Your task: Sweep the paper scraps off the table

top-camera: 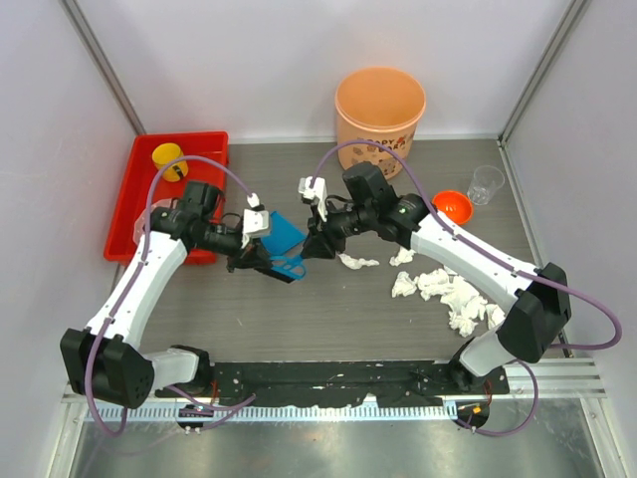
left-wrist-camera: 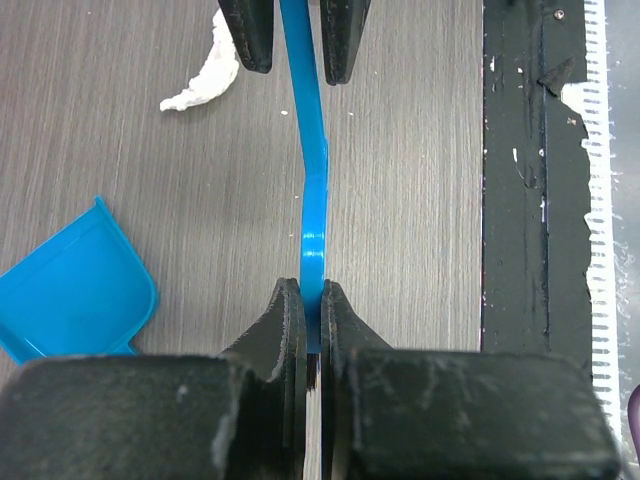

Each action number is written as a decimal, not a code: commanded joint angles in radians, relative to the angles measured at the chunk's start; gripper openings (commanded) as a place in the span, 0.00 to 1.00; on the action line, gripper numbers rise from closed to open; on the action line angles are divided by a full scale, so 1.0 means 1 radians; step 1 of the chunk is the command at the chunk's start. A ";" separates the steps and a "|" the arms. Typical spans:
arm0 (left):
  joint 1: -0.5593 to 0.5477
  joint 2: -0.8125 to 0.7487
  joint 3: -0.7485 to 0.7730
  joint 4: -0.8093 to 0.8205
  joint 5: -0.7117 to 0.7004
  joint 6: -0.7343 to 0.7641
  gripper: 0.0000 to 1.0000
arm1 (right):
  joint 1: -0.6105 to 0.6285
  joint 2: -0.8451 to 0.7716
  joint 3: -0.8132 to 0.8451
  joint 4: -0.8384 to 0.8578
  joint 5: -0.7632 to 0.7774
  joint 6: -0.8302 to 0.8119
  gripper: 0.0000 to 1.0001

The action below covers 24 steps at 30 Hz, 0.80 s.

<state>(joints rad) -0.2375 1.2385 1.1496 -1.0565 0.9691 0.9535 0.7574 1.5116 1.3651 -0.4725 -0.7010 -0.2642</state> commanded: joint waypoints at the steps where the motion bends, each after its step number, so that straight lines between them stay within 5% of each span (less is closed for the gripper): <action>1: -0.003 -0.005 0.041 -0.002 0.033 0.001 0.00 | 0.005 -0.011 0.022 -0.008 -0.012 -0.024 0.36; 5: -0.002 -0.002 0.039 0.001 0.031 0.001 0.00 | 0.003 -0.005 0.031 -0.051 -0.002 -0.046 0.31; 9: -0.002 -0.002 0.038 -0.003 0.029 0.001 0.00 | 0.005 -0.011 0.042 -0.054 0.000 -0.046 0.01; 13: -0.002 -0.004 0.032 -0.003 0.023 -0.004 0.00 | 0.007 -0.031 0.026 -0.028 0.000 -0.046 0.01; 16: -0.002 -0.011 0.018 0.050 -0.003 -0.079 0.37 | 0.005 -0.040 0.022 -0.014 0.075 0.008 0.01; 17: -0.003 -0.013 0.007 0.078 -0.019 -0.113 0.71 | 0.006 -0.044 0.023 -0.012 0.165 0.026 0.01; 18: -0.003 -0.022 0.002 0.140 -0.065 -0.157 0.83 | 0.005 -0.047 0.022 -0.018 0.205 0.043 0.01; 20: -0.003 -0.027 -0.002 0.191 -0.114 -0.264 0.99 | 0.003 -0.053 0.023 -0.032 0.324 0.095 0.01; 24: -0.002 -0.034 -0.005 0.356 -0.311 -0.458 1.00 | -0.035 -0.088 0.020 -0.110 0.545 0.215 0.01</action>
<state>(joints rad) -0.2386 1.2373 1.1465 -0.9051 0.8371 0.7212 0.7574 1.5070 1.3659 -0.5301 -0.4343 -0.1856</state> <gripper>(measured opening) 0.994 0.132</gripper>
